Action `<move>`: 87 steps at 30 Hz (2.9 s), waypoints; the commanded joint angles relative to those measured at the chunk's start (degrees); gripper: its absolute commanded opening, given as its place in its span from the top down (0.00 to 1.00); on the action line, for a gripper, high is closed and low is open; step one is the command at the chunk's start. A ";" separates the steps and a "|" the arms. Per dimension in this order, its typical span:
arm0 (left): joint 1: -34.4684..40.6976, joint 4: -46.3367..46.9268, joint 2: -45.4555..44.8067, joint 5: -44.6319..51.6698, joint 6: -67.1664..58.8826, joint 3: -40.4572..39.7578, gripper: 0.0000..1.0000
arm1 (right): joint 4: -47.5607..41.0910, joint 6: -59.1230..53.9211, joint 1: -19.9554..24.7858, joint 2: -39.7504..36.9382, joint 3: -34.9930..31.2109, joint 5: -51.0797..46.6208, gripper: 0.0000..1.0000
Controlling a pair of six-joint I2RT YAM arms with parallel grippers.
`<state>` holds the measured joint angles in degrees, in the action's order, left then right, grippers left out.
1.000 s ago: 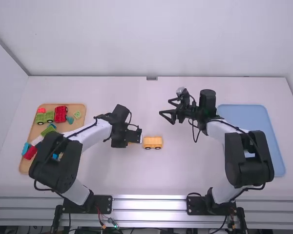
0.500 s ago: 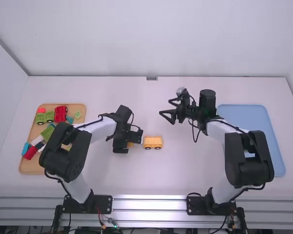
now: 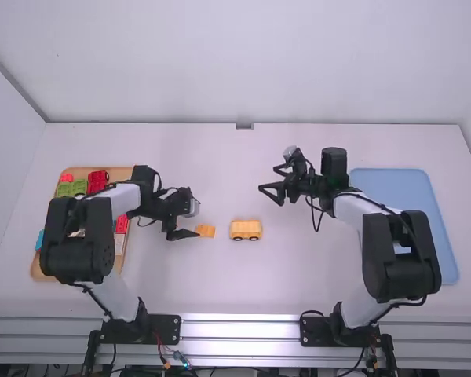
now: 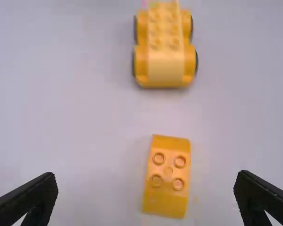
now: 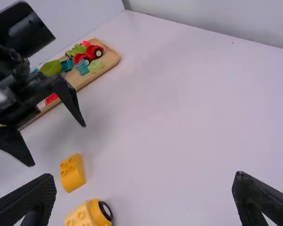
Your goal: Assemble lego blocks to make yellow taxi
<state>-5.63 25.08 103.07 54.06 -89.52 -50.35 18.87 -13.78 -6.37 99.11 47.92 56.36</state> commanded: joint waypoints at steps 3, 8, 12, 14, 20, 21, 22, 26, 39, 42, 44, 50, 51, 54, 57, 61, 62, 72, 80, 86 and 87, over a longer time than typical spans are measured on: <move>-0.17 -5.57 5.31 13.49 0.70 4.04 0.01 | -0.02 -1.97 0.02 0.17 0.74 0.33 0.01; -0.22 -8.13 9.44 13.00 0.94 4.74 0.01 | -0.66 -2.01 0.00 0.17 0.74 0.37 0.02; -0.37 -8.70 11.50 11.45 -0.37 4.63 0.00 | -4.68 -9.16 -0.02 0.17 0.74 0.57 0.01; -0.04 -8.70 12.13 9.84 -0.31 4.48 0.02 | -8.24 -14.73 -0.11 0.11 0.74 0.59 0.01; -0.07 -11.06 12.24 7.06 -0.31 5.20 0.07 | -23.67 -41.31 -2.80 -5.77 -2.62 0.00 0.02; -0.04 -11.89 12.24 6.69 -0.28 5.57 0.06 | -24.02 -43.39 -3.23 -7.58 -4.33 -0.85 0.01; -0.04 -12.24 12.24 6.51 -0.26 5.81 0.05 | -23.12 -43.69 -3.52 -9.05 -5.99 -1.38 0.01; -0.04 -12.76 12.24 6.10 -0.26 6.21 0.08 | -14.29 -39.41 -3.02 -11.39 -12.35 0.96 0.02; -0.04 -15.45 12.24 2.45 -0.28 7.10 0.59 | 11.47 -29.73 -3.98 -5.60 -22.34 3.56 0.01; -0.04 -18.21 12.24 2.51 -0.26 8.59 0.69 | 12.46 -29.53 -3.67 -4.68 -22.40 3.58 0.02; -0.04 -20.28 12.24 3.56 -0.31 9.70 0.71 | 12.41 -29.77 -3.65 -4.20 -22.38 3.56 0.01; -0.04 -27.76 11.32 11.28 4.22 12.11 0.65 | 12.37 -33.75 -3.78 -1.55 -22.40 2.43 0.01; -0.04 -27.74 10.88 11.80 5.33 12.04 0.66 | 12.48 -34.29 -3.78 -1.05 -22.40 2.71 0.02; 0.04 -25.99 8.02 12.57 11.56 10.78 0.72 | 15.17 -37.18 -3.80 2.91 -22.40 5.81 0.02; 0.57 -23.67 4.59 12.50 14.21 10.10 0.80 | 20.26 -38.36 -3.80 7.21 -22.40 7.43 0.01; 3.15 -23.50 -0.44 11.39 16.17 11.26 0.79 | 28.87 -35.85 -3.82 13.79 -21.81 7.52 0.02; 3.15 -23.50 -0.44 11.39 16.17 11.26 0.79 | 28.87 -35.85 -3.82 13.79 -21.81 7.52 0.02; 11.67 -44.30 -4.28 7.48 38.05 16.68 0.83 | 29.97 -36.11 -6.75 26.29 -12.02 13.57 0.01; 16.06 -46.40 -4.28 8.70 39.17 16.44 0.85 | 29.94 -36.04 -9.99 27.26 -12.09 6.88 0.15; 19.37 -46.77 -1.73 4.94 42.16 13.84 0.89 | 30.14 -36.20 -10.69 27.26 -13.07 4.35 0.39; 19.98 -46.75 -0.57 5.03 42.18 13.00 0.90 | 29.97 -36.15 -10.45 27.26 -13.07 4.13 0.41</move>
<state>13.69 -21.76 100.92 59.24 -48.73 -35.81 49.12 -49.54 -16.93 125.47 35.24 62.46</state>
